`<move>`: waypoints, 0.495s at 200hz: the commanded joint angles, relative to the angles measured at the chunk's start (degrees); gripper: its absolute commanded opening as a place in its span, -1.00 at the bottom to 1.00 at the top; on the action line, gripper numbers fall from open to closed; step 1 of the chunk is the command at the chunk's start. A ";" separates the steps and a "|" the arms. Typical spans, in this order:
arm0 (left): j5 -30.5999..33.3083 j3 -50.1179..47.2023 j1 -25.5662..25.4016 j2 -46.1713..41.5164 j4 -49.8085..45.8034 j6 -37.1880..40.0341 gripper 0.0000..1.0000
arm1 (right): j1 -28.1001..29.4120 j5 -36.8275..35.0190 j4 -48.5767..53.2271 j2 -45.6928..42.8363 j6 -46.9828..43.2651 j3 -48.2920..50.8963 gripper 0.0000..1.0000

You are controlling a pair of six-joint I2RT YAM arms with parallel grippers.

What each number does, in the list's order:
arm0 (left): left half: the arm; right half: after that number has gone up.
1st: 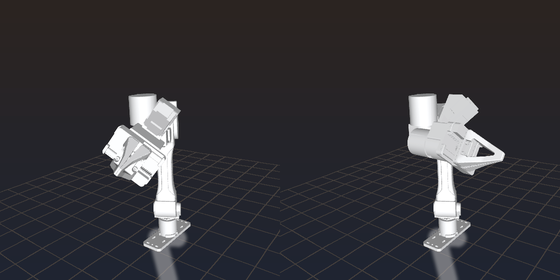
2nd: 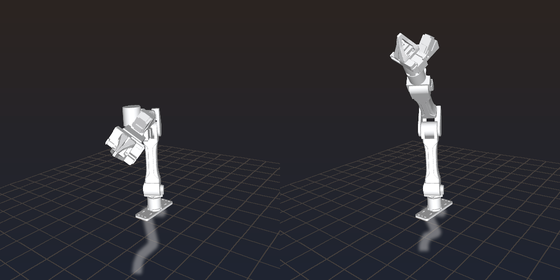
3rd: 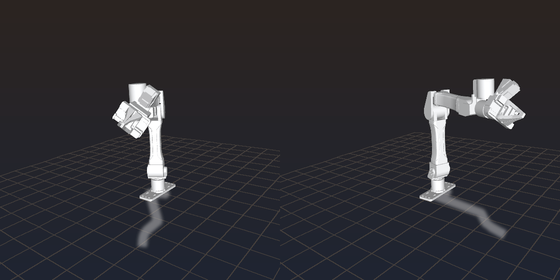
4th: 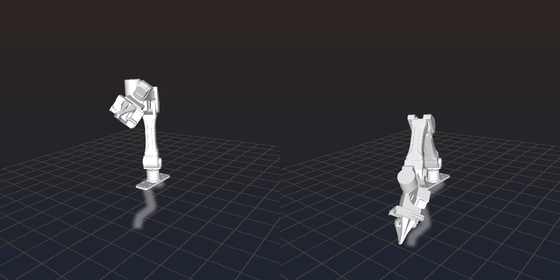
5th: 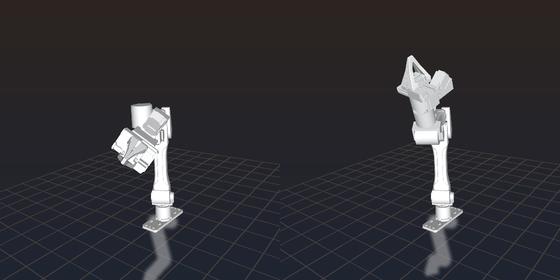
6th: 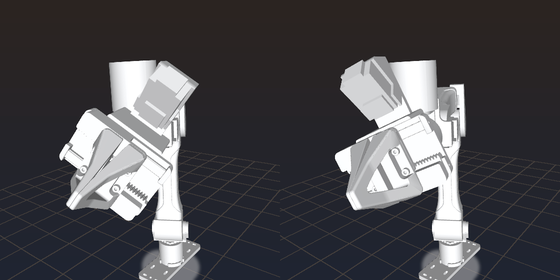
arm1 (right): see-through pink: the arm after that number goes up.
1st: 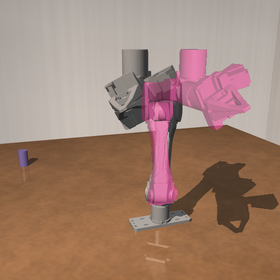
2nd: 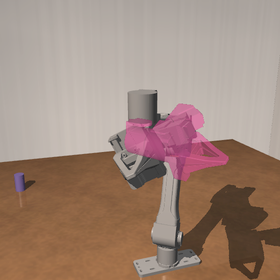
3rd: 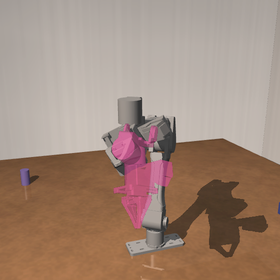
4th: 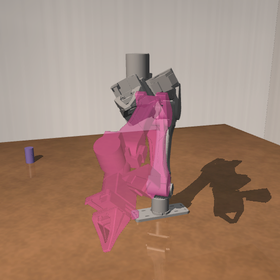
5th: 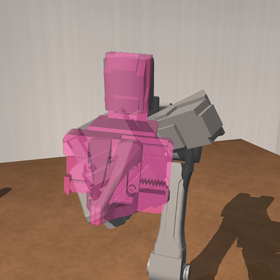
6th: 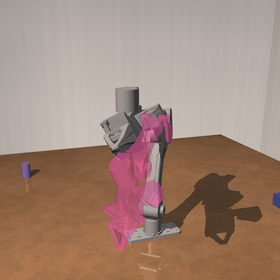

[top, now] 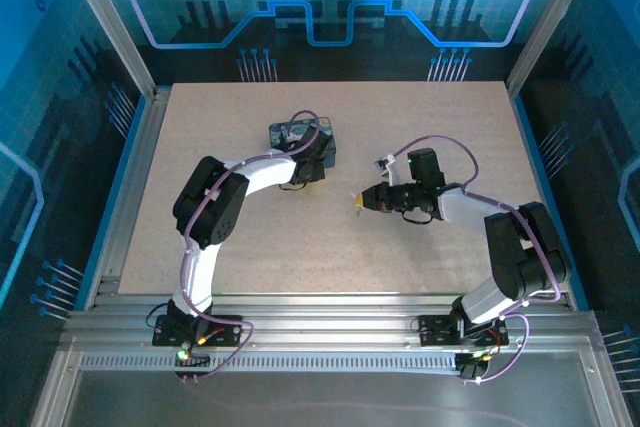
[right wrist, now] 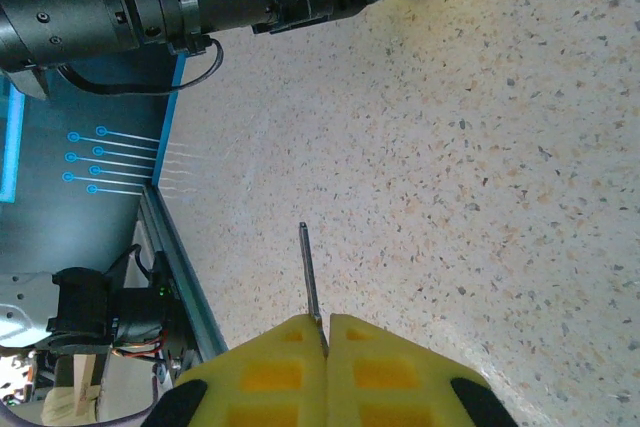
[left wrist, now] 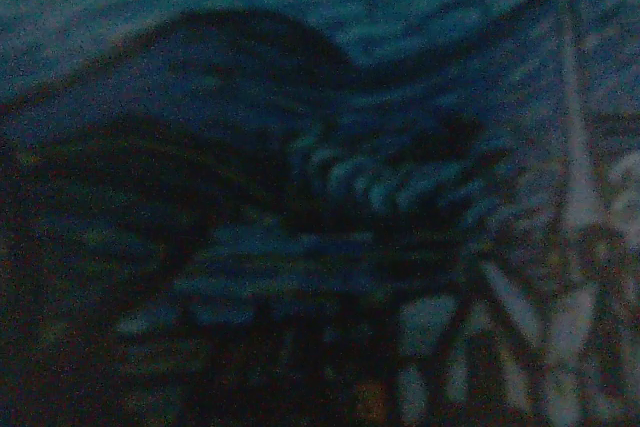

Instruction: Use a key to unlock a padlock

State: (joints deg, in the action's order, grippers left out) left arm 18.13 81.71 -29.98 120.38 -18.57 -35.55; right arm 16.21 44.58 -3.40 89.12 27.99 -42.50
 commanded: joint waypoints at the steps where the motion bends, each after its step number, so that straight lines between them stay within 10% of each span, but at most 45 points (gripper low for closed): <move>1: -4.35 0.15 0.41 -3.41 -0.87 1.49 -0.82 | 0.89 1.15 1.71 -1.08 -1.53 -0.22 -1.00; 99: -35.09 -3.25 5.14 -12.05 -5.16 -11.53 -1.00 | 2.21 1.37 0.13 -4.52 -1.68 1.56 -1.00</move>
State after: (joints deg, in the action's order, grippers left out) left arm -4.40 80.16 -26.13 112.75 -23.79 -40.80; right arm 16.97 44.60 -2.61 86.39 27.53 -41.74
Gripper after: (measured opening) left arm 0.294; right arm 0.041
